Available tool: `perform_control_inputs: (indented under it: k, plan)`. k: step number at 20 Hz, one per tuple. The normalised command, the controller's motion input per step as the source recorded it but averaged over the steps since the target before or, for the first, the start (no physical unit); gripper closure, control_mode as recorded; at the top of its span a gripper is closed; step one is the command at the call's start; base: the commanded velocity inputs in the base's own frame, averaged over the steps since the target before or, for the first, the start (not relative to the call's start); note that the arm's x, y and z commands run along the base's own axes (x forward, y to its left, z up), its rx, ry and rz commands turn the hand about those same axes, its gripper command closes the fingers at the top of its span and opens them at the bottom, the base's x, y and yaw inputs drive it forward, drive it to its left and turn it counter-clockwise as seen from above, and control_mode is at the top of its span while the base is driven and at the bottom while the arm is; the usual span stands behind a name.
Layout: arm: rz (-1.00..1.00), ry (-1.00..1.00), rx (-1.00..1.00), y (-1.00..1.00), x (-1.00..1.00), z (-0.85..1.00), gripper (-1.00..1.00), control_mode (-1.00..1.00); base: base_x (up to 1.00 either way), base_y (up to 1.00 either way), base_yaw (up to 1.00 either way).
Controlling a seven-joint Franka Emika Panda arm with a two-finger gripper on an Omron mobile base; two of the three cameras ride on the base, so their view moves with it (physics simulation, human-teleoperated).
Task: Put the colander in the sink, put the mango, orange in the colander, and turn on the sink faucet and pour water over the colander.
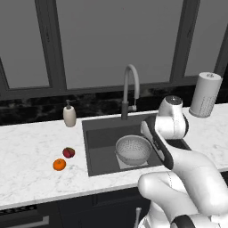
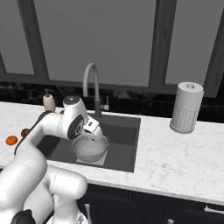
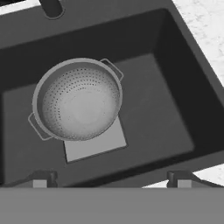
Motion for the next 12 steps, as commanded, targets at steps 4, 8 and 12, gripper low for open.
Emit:
perform_control_inputs:
  k: [4, 8, 12]
  plan:
    - [0.05, 0.15, 0.00, 0.64, -0.22, 0.69, -1.00, -1.00, 0.00, 0.00, 0.00]
    - [0.10, 0.15, -0.01, 0.91, -0.17, 0.41, -1.00, -1.00, 0.00, 0.00, 0.00]
    - [0.15, 0.25, 0.00, 0.91, -0.16, 0.29, -1.00, -1.00, 0.00, 0.00, 0.00]
